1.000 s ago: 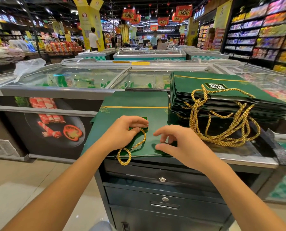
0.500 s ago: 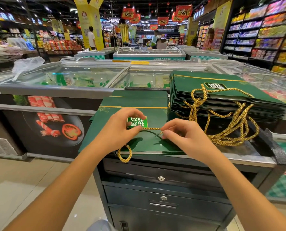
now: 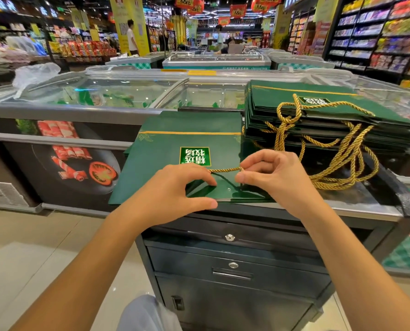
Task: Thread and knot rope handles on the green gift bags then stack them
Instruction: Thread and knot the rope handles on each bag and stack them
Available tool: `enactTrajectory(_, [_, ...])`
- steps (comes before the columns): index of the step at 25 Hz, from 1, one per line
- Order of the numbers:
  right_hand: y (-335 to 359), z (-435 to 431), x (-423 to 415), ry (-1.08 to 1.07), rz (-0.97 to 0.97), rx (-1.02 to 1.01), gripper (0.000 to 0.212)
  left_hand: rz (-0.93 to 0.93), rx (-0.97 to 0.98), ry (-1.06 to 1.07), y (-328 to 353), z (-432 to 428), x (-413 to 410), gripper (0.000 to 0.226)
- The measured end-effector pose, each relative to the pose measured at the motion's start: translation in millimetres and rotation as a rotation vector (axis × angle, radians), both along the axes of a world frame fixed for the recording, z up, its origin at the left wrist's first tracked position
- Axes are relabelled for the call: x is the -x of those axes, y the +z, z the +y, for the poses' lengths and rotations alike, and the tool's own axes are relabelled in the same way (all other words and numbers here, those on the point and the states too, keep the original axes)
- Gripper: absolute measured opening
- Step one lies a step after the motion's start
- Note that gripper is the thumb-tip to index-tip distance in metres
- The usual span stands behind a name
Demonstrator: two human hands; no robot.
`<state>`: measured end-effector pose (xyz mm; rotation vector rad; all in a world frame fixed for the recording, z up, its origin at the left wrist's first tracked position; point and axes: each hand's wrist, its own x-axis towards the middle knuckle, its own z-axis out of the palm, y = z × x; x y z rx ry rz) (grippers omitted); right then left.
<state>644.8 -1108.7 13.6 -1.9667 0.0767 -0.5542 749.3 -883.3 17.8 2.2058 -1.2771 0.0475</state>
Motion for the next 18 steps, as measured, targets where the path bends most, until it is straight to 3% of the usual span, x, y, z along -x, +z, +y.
enactTrajectory(8, [0.2,-5.2,2.2,0.151,-0.057,-0.102,0.025,0.092,0.053,0.015,-6.6,2.2,-2.4,0.035])
enactTrajectory(14, [-0.7,-4.2,0.6,0.171,-0.055,0.031,0.020,-0.011,0.052,-0.006,-12.2,1.4,-1.1,0.035])
enactTrajectory(18, [-2.1,-1.0,-2.2,0.164,-0.056,-0.015,0.018,-0.049,0.034,0.000,-11.1,-0.5,0.1,0.040])
